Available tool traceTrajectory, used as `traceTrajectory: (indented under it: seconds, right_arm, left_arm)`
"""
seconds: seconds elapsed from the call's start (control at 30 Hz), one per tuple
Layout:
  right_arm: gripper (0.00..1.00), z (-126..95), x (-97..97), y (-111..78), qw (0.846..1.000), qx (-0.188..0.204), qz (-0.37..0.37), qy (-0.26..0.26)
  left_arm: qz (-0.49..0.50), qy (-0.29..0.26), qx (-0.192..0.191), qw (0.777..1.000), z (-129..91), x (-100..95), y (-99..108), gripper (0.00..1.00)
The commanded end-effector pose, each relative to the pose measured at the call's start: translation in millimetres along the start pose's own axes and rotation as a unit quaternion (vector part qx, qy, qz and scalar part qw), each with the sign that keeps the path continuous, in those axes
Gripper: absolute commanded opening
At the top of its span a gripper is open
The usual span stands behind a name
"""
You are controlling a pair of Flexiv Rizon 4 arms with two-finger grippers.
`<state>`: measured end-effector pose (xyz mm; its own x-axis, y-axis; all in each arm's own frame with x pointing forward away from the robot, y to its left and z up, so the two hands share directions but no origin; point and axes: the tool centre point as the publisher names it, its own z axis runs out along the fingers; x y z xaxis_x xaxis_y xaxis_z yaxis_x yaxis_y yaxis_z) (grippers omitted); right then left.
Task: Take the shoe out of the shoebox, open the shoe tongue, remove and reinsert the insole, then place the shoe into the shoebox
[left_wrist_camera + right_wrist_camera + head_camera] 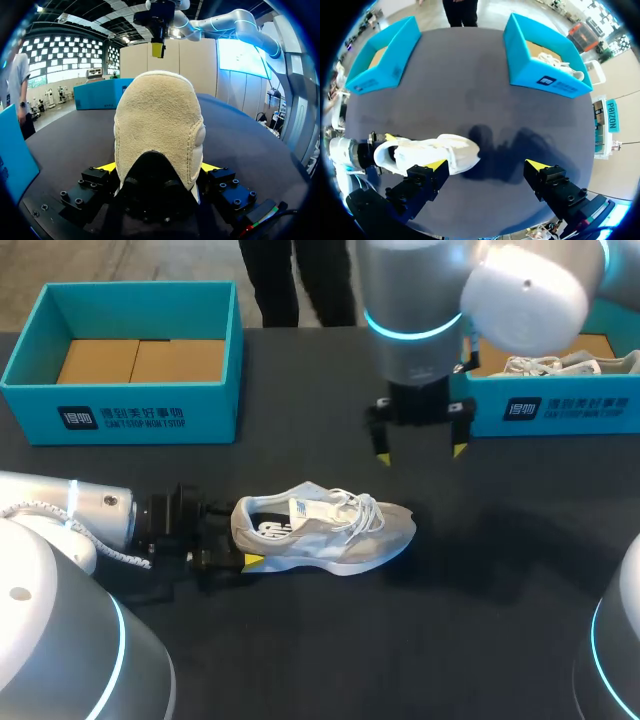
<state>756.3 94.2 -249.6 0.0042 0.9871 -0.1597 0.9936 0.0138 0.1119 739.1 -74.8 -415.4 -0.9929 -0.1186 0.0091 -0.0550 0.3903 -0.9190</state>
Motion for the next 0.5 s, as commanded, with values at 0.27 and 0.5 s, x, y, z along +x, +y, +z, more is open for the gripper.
traceTrajectory:
  seconds: [0.27,0.5]
  right_arm:
    - [1.00,-2,84.7,-23.9,1.000,-0.001,0.019,-0.017]
    - [1.00,-5,134.8,-40.3,1.000,-0.005,0.024,-0.019]
  left_arm:
    - [0.000,-0.002,0.000,1.000,0,1.1,0,0.00]
    - [0.000,-0.002,0.000,1.000,0,1.1,0,0.00]
